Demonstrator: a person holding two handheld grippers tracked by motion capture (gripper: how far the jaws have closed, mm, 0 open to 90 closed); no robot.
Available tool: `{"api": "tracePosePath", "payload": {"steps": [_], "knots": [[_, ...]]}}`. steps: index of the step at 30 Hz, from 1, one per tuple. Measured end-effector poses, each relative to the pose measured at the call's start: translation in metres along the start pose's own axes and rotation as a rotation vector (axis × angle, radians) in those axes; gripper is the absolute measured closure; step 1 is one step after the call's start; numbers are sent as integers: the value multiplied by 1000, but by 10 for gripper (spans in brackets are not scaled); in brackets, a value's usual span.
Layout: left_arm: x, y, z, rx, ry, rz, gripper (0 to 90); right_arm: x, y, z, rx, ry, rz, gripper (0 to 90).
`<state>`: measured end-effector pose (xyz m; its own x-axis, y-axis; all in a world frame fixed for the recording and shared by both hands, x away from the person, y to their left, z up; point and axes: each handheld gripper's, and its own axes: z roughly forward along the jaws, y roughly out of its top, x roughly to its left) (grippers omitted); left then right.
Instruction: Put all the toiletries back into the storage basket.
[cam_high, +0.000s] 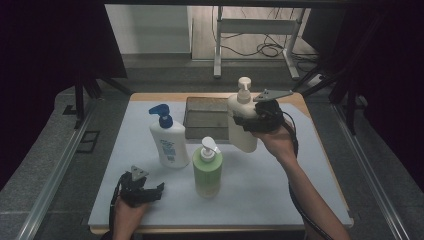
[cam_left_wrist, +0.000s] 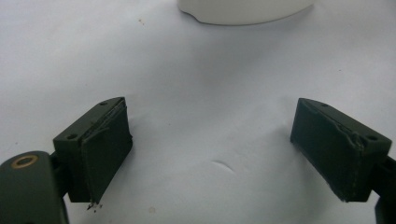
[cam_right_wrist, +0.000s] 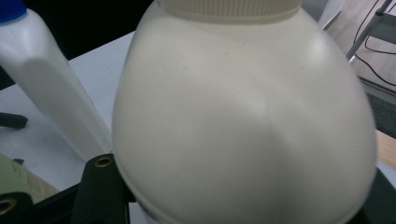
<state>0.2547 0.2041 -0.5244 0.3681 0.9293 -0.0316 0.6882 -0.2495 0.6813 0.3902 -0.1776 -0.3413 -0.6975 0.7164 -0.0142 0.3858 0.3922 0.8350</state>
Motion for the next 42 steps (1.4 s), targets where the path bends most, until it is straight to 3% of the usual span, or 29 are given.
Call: {"api": "tracePosePath", "payload": {"steps": [15,30,42], "knots": [[0,0,0,0,0,0,118,2,29,18,-20,-28,-3,393],[0,0,0,-2,0,-1,118,0,42,50,-34,-59,20,393],[0,0,0,-4,1,-2,118,0,57,73,-48,-81,3,394]]}}
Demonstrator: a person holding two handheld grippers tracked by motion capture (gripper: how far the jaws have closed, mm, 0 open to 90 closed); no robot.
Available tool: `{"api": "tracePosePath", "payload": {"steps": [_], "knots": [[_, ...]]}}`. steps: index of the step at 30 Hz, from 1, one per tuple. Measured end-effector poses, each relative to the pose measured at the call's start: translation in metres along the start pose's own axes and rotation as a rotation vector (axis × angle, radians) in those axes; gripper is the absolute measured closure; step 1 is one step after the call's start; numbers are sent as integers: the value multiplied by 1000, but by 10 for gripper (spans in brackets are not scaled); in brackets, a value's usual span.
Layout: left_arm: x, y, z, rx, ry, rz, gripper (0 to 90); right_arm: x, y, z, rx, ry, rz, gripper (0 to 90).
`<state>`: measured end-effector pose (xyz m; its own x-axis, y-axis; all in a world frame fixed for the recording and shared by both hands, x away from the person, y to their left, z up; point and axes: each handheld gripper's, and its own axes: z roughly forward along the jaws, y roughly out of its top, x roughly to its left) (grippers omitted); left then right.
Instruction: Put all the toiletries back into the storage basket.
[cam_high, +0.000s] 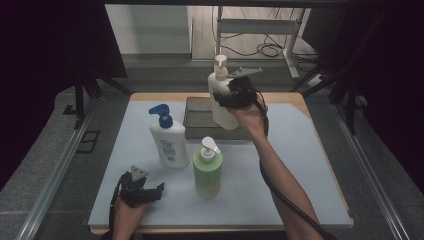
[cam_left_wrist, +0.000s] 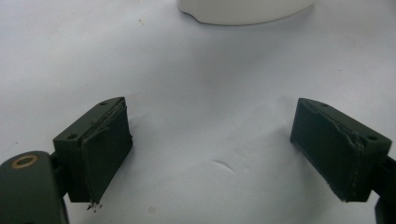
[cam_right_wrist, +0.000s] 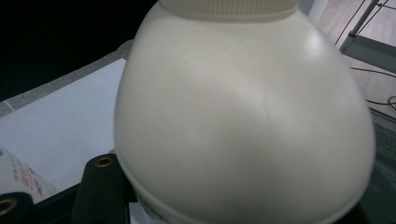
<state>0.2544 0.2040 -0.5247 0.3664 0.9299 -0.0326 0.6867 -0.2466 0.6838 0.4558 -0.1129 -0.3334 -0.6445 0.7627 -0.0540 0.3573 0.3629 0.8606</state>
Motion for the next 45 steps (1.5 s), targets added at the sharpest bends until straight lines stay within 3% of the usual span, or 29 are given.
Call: {"api": "tracePosePath", "payload": {"steps": [34,45], "knots": [[0,0,0,1,0,1,118,-5,8,53,-15,-22,12,394],[0,0,0,1,-1,0,118,-4,5,77,-7,-19,7,394]]}}
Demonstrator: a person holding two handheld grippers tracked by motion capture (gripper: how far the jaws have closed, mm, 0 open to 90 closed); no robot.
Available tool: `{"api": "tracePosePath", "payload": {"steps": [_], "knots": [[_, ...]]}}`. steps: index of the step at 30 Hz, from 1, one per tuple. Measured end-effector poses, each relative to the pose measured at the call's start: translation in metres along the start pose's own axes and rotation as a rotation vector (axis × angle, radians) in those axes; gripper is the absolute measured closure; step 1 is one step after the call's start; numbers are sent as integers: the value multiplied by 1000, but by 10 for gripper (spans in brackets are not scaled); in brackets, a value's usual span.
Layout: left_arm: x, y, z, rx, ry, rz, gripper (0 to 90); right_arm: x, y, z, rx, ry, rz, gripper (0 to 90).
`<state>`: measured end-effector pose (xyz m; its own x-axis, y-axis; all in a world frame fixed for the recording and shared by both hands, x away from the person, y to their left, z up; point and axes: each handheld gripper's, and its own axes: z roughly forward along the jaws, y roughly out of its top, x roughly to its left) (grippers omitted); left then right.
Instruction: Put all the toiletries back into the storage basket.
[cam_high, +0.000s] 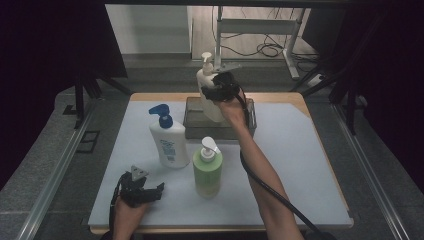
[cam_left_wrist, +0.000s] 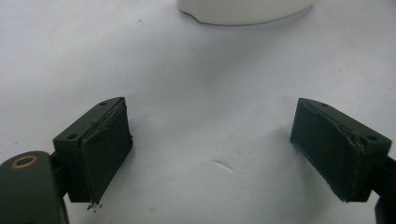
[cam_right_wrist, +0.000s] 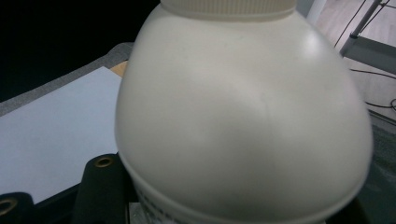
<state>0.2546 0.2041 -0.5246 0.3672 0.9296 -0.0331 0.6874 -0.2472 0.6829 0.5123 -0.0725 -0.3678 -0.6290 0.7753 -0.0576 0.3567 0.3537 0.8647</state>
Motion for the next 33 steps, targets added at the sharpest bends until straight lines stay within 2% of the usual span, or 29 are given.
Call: {"api": "tracePosePath", "payload": {"steps": [6,13,19,33], "knots": [[0,0,0,0,-1,0,118,3,-6,12,13,1,-11,393],[0,0,0,3,0,1,118,5,-15,17,40,14,0,393],[0,0,0,3,0,1,118,5,-20,16,54,32,12,393],[0,0,0,2,1,1,117,5,-28,9,75,44,23,391]]}}
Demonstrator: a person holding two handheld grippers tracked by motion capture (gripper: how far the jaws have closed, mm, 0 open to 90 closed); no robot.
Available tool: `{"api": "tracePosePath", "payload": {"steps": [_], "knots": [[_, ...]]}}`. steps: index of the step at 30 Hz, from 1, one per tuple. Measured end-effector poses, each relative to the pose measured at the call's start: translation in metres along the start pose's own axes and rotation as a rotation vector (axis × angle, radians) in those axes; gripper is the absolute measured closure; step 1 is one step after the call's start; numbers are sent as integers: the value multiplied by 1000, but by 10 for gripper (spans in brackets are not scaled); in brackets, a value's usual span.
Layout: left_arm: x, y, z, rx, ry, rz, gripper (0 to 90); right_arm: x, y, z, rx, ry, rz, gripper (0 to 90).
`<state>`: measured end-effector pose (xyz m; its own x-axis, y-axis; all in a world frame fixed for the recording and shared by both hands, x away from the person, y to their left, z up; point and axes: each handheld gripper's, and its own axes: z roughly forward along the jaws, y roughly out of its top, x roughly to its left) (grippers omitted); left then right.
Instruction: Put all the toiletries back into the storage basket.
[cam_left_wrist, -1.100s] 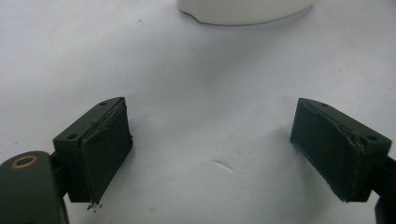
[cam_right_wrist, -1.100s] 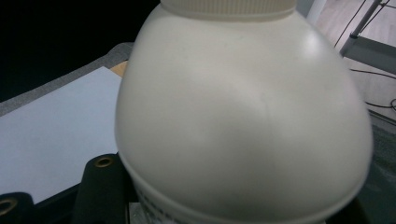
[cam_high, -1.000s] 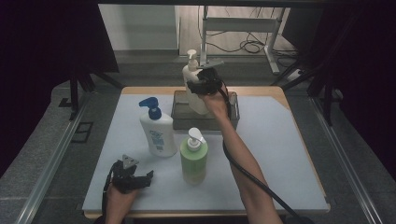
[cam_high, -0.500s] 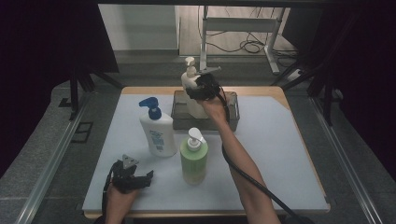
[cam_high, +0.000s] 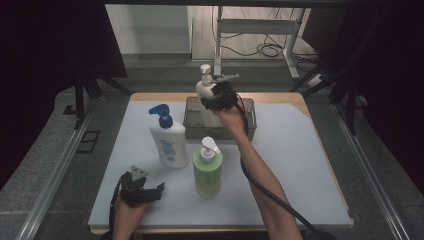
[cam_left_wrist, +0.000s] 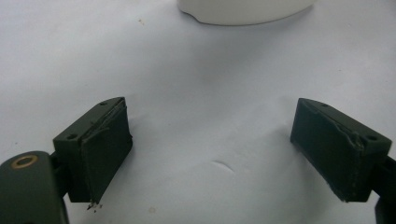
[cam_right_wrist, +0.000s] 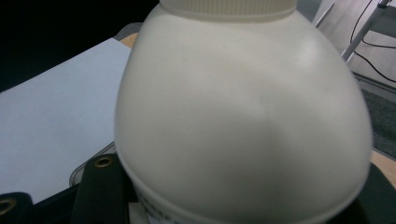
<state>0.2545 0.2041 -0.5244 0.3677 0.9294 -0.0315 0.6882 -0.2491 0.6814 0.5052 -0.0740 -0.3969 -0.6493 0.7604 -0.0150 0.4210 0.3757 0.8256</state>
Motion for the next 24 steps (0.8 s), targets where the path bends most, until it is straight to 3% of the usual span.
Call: {"api": "tracePosePath", "payload": {"steps": [24], "knots": [[0,0,0,0,0,0,118,-3,-24,-4,70,4,28,387]]}}
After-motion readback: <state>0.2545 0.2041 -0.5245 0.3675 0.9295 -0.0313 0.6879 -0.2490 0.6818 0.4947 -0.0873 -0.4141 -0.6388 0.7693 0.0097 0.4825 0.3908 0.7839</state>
